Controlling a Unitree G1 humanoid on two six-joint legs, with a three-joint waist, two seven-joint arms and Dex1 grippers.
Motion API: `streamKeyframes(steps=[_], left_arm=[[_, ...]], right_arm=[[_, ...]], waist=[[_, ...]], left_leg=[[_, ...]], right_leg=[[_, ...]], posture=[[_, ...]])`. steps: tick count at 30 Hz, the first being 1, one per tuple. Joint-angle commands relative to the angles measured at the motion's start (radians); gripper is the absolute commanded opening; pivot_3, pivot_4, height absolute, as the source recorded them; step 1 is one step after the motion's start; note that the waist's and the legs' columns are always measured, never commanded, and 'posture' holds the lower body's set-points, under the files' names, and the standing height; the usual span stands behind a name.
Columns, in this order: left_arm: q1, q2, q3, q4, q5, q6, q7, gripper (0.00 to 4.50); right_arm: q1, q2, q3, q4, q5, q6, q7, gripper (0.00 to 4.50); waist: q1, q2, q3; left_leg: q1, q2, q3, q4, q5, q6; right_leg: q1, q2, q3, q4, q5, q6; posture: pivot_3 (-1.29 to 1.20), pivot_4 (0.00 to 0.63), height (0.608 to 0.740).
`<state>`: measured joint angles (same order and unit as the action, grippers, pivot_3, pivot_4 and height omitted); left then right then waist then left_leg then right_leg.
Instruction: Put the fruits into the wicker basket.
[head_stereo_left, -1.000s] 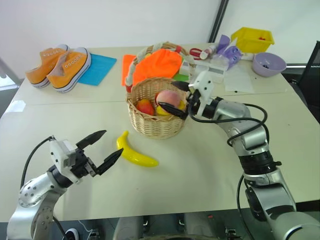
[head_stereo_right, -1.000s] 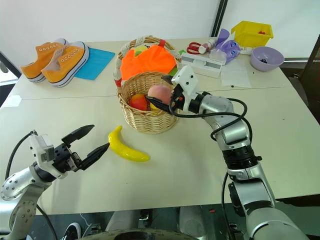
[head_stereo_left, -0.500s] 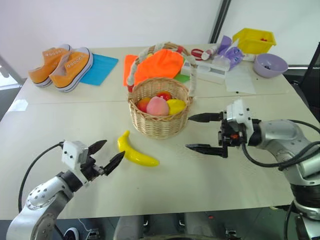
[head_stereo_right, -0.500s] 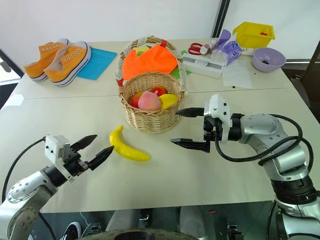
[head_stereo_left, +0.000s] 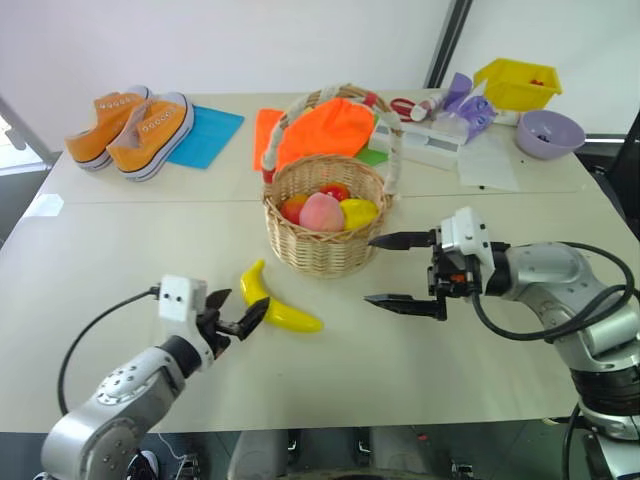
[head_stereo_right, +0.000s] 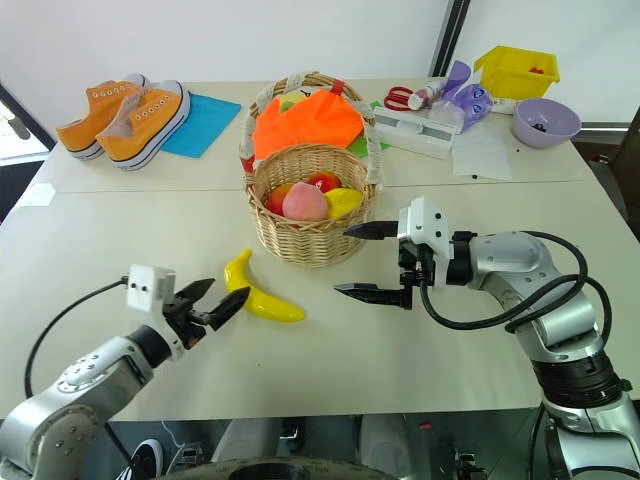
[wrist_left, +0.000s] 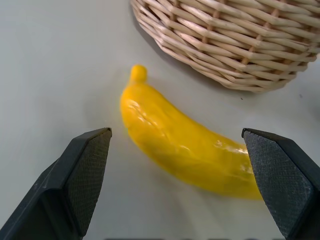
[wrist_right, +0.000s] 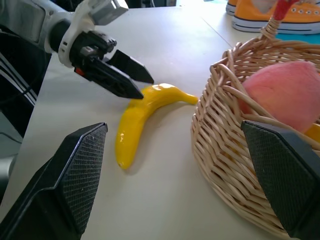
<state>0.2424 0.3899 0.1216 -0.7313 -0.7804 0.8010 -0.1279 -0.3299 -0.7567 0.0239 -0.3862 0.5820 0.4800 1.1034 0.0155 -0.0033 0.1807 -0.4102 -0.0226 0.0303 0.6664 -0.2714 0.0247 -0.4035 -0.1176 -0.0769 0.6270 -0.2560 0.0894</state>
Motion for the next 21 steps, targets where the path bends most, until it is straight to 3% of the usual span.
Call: streamKeyframes(steps=[1,5,21], left_arm=[[-0.005,-0.004,-0.012,-0.075,0.023,-0.02,0.019,4.5],[-0.064,-0.031,-0.045,-0.042,0.051,-0.012,0.061,4.5],[-0.188,-0.045,-0.105,0.071,0.169,0.084,0.101,4.5]], right_arm=[[0.011,-0.017,-0.03,-0.045,0.023,-0.012,0.019,4.47],[0.051,-0.072,-0.028,-0.061,0.009,-0.051,0.094,4.47],[0.045,-0.043,-0.022,-0.048,0.013,-0.046,0.053,4.47]], waist=[[0.0,0.0,0.0],[0.002,0.0,0.0],[0.0,0.0,0.0]], left_leg=[[0.0,0.0,0.0,0.0,0.0,0.0],[0.0,0.0,0.0,0.0,0.0,0.0],[0.0,0.0,0.0,0.001,0.0,0.0]], right_leg=[[0.0,0.0,0.0,0.0,0.0,0.0],[0.0,0.0,0.0,0.0,0.0,0.0],[0.0,0.001,-0.001,0.0,0.001,0.002]], posture=[[0.0,0.15,0.74],[0.0,0.15,0.74],[0.0,0.15,0.74]])
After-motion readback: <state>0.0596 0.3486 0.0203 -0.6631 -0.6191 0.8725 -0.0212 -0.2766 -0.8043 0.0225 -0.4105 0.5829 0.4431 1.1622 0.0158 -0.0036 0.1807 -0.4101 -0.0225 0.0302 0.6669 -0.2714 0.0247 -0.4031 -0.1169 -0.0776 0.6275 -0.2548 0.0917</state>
